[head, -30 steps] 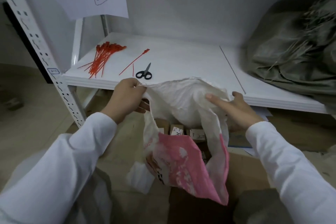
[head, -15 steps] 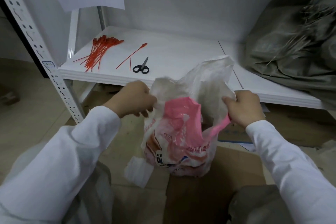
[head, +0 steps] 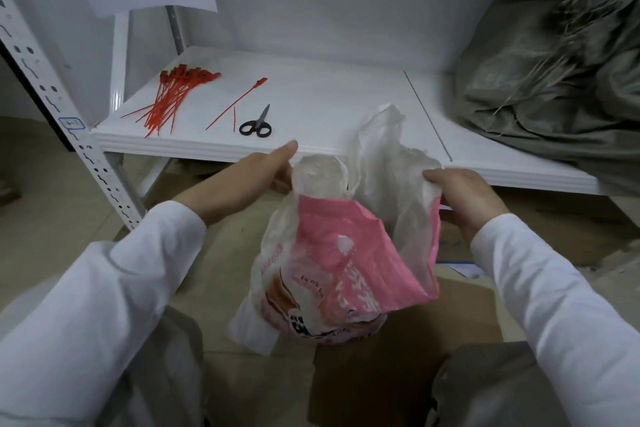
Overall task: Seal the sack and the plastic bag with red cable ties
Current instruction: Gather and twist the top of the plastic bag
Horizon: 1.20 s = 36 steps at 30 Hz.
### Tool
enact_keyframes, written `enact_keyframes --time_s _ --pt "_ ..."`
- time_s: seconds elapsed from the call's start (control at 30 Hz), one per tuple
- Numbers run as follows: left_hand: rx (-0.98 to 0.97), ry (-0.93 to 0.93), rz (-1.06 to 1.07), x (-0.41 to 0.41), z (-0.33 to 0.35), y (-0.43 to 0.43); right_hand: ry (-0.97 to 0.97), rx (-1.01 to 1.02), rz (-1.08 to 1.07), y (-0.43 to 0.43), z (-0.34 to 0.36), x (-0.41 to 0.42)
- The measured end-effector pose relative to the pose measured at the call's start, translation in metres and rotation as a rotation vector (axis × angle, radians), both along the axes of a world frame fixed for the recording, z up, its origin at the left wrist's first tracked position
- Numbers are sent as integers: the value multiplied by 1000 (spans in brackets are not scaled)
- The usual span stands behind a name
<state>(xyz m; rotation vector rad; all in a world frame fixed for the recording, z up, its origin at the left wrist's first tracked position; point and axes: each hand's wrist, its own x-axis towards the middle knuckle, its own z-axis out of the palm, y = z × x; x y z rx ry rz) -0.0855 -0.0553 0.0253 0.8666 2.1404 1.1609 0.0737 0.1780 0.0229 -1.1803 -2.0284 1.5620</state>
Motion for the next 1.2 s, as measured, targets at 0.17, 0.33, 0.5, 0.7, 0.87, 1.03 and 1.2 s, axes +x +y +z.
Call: enact_keyframes --time_s 0.17,0.33,0.5,0.7,0.87,1.03,1.2 --pt "-31 10 -22 -8 -4 1 61 -119 38 -2 2 3" --pt "-140 285 -271 0 -21 0 89 -247 82 2 2 4" --pt "-24 382 -195 9 -25 12 -9 -135 92 4 -2 3" --pt "13 502 163 0 -26 15 -726 588 589 -1 -9 10" --pt "14 452 150 4 -28 18 -510 434 689 -11 -21 4" --pt "-1 388 243 -4 -37 17 -298 523 520 -9 -30 -9" --pt "79 303 500 -26 -41 13 -55 310 232 -1 -31 -13"
